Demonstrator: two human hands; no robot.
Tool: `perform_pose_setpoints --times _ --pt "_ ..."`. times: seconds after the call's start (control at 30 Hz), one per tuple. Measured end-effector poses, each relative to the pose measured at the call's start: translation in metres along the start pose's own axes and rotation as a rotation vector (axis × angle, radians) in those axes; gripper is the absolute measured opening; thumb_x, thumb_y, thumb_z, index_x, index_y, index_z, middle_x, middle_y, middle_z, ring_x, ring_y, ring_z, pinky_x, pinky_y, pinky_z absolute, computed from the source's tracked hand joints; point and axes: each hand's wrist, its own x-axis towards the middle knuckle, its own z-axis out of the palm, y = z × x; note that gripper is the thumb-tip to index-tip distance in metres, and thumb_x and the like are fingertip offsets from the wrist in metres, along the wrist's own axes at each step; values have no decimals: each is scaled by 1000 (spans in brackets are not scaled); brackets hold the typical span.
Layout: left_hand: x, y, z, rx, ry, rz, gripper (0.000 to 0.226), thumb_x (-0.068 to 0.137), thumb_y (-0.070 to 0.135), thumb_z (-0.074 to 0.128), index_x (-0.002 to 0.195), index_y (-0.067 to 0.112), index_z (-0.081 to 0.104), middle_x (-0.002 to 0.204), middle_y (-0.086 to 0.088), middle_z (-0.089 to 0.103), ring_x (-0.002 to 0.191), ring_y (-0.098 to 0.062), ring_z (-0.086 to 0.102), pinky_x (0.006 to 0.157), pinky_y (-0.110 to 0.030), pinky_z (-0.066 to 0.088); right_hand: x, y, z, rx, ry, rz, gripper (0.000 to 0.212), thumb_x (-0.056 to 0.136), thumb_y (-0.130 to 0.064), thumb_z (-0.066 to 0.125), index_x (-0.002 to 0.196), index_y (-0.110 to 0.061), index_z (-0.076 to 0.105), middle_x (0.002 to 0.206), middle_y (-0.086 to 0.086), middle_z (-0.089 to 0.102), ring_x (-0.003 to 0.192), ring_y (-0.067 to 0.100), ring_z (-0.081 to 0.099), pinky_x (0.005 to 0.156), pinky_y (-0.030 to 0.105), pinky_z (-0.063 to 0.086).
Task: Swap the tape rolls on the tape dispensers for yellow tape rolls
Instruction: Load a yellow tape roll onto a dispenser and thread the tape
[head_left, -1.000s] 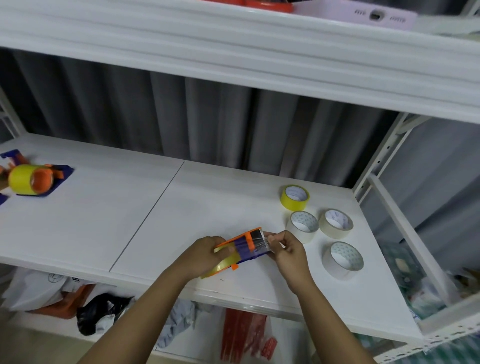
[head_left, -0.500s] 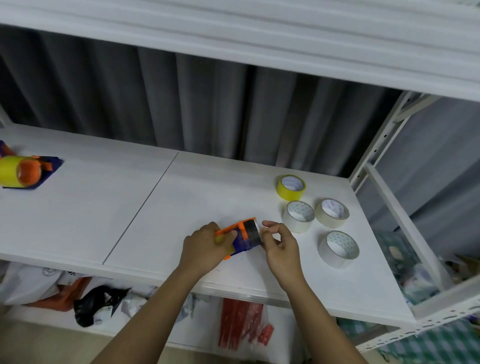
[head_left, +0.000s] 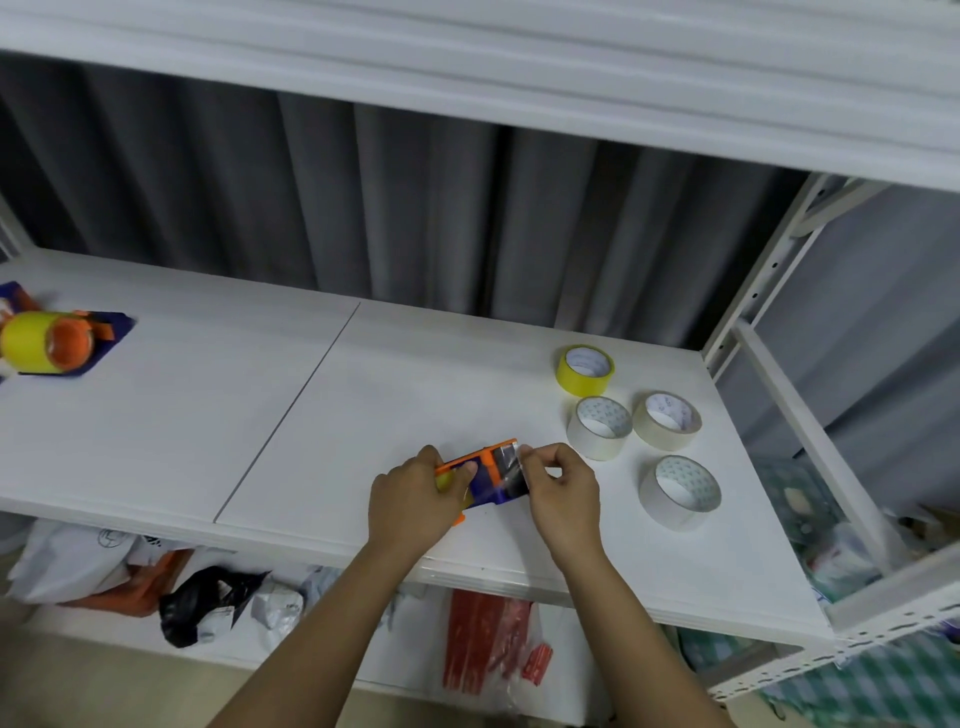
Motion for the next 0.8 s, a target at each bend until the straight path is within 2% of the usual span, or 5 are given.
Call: perform_pose_setpoints --times 0.1,0.27,0.37,0.6,0.8 --pt "-1 0 -2 -7 -29 12 38 92 48 45 84 12 50 75 -1 61 75 -25 61 74 -34 45 2 -1 -2 -24 -13 -23 20 88 -33 61 70 -24 61 73 -15 66 72 -6 57 64 16 41" --pt "-3 -1 -9 -107 -141 9 44 90 57 42 84 15 51 78 3 60 77 -20 59 78 -35 45 4 0 -5 21 -23 -9 15 85 -34 66 74 -24 64 74 -12 66 69 0 60 72 28 49" --pt "-1 -3 -11 -74 -213 16 45 82 62 55 89 18 53 84 4 62 80 -18 60 81 -36 46 4 1 -5 28 -28 2 19 84 -37 67 72 -24 62 73 -11 64 65 1 59 72 32 50" --pt "-1 -3 -6 -29 -164 -4 42 75 60 63 88 21 51 81 6 63 80 -17 61 74 -31 41 7 -3 -4 57 -50 22 19 83 -36 68 70 -23 64 71 -10 63 72 12 60 78 43 53" --pt "0 -1 -6 -7 -177 -1 44 71 61 67 82 23 47 78 10 59 79 -16 57 72 -30 36 -3 7 -12 221 -68 7 17 88 -17 65 72 -12 60 74 -2 63 78 17 60 83 50 53"
